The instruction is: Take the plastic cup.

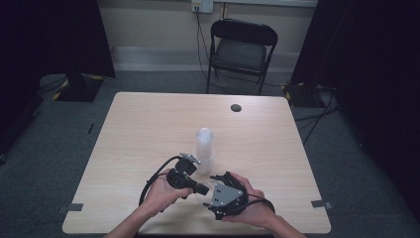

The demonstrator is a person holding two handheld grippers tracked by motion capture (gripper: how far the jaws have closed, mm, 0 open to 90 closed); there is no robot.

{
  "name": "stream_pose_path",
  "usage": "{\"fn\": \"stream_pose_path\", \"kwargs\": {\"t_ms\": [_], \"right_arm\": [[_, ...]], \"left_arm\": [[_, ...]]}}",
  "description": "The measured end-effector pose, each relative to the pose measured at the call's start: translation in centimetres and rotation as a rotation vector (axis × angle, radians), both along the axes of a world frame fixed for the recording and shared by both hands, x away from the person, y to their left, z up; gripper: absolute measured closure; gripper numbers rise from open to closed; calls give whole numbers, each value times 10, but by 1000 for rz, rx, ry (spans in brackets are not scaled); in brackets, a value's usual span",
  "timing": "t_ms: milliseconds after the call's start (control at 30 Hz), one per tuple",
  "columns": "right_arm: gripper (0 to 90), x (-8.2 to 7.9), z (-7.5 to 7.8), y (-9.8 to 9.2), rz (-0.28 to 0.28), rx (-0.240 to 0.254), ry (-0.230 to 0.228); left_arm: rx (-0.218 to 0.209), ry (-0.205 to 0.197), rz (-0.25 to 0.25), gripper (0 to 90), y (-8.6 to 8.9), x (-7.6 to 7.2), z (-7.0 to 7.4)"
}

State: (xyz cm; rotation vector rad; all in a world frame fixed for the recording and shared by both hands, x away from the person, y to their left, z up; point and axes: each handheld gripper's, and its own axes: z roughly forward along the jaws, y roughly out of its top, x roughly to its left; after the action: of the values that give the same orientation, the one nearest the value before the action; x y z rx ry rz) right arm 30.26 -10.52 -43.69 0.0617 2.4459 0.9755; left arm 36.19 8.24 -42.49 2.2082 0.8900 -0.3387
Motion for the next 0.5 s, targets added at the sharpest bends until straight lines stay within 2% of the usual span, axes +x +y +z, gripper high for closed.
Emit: {"fn": "stream_pose_path", "kwargs": {"t_ms": [200,300,333,500], "right_arm": [[235,-6,-3,5,2,-7,-63],[248,-6,-3,7,1,7,-64],[252,-6,-3,7,0,8,-64],[276,-6,-2,8,-19,32,-72]], "left_arm": [[24,17,11,881,-4,3,-3],[24,18,29,888,-3,4,-4],[11,26,52,886,-3,4,-4],[-6,36,76,884,-1,5,-3]]}}
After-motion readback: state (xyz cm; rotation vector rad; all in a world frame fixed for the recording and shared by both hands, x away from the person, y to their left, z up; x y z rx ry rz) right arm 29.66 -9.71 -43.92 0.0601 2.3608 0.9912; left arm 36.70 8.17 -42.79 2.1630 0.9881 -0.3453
